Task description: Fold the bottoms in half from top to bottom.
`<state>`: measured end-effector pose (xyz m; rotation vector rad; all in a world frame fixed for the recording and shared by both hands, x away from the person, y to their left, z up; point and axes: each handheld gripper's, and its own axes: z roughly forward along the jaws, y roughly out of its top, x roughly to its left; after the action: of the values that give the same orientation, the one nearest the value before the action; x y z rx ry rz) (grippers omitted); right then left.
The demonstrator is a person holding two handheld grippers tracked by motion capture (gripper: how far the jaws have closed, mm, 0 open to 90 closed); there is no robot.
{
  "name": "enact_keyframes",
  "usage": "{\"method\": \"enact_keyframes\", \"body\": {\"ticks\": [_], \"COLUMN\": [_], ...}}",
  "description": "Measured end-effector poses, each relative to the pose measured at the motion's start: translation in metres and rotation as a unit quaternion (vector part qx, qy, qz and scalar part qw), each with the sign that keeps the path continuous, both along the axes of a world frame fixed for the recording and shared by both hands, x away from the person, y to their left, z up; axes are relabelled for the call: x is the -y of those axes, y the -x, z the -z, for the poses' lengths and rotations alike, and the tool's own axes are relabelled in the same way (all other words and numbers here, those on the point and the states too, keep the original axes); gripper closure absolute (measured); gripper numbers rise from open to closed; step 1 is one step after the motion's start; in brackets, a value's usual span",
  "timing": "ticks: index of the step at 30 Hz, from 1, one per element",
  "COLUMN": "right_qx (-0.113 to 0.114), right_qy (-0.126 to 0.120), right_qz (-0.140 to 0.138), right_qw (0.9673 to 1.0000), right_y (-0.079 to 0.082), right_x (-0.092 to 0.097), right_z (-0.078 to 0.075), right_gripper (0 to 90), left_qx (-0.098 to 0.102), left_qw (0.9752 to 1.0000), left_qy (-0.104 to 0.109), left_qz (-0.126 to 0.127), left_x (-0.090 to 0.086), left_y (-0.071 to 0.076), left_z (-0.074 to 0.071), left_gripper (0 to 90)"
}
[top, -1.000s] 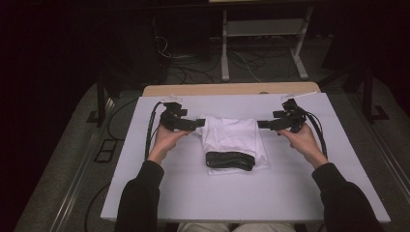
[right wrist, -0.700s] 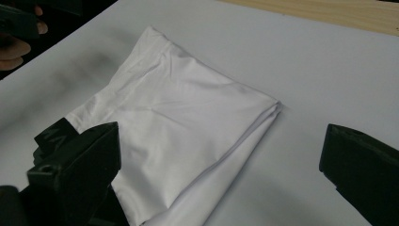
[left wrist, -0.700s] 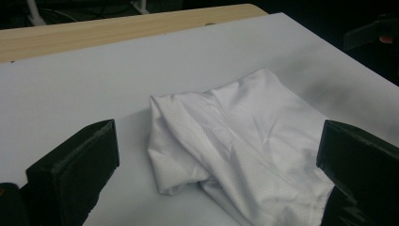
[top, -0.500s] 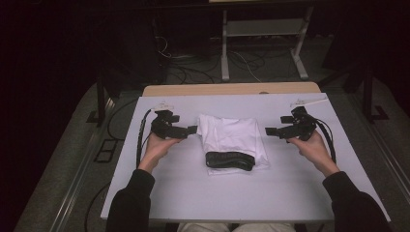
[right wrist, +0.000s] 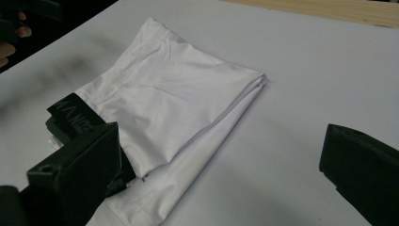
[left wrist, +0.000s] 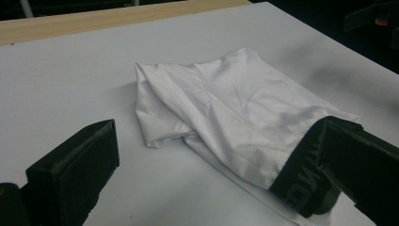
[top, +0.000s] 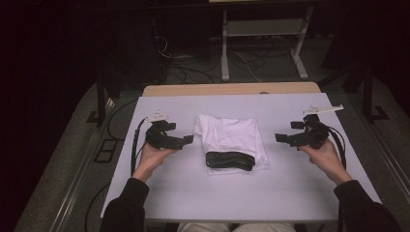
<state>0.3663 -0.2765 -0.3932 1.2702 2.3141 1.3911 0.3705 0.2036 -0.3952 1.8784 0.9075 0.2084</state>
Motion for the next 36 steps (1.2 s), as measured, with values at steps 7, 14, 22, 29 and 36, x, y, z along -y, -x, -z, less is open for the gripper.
{"method": "enact_keyframes", "body": {"ticks": [7, 14, 22, 29, 36], "right_qx": [0.003, 0.008, 0.01, 0.018, 0.024], "right_qy": [0.002, 0.004, 0.005, 0.007, 0.008], "right_qz": [0.005, 0.004, 0.006, 0.018, 0.025], "right_qw": [1.0, 0.9999, 0.9999, 0.9996, 0.9994], "right_y": [0.015, 0.031, 0.05, 0.068, 0.082], "right_x": [0.01, 0.017, 0.026, 0.037, 0.043], "right_z": [0.004, 0.01, 0.02, 0.029, 0.035], "right_gripper": [0.0, 0.0, 0.0, 0.0, 0.0], "left_qx": [0.007, 0.019, 0.028, 0.031, 0.034], "left_qw": [1.0, 0.9998, 0.9991, 0.9987, 0.9981], "left_qy": [-0.006, 0.003, 0.018, 0.022, 0.024], "left_qz": [0.002, -0.008, -0.026, -0.034, -0.044], "left_x": [-0.005, -0.015, -0.031, -0.048, -0.056], "left_y": [0.019, 0.033, 0.051, 0.068, 0.079], "left_z": [0.006, 0.009, 0.014, 0.022, 0.026], "left_gripper": [0.0, 0.0, 0.0, 0.0, 0.0]}}
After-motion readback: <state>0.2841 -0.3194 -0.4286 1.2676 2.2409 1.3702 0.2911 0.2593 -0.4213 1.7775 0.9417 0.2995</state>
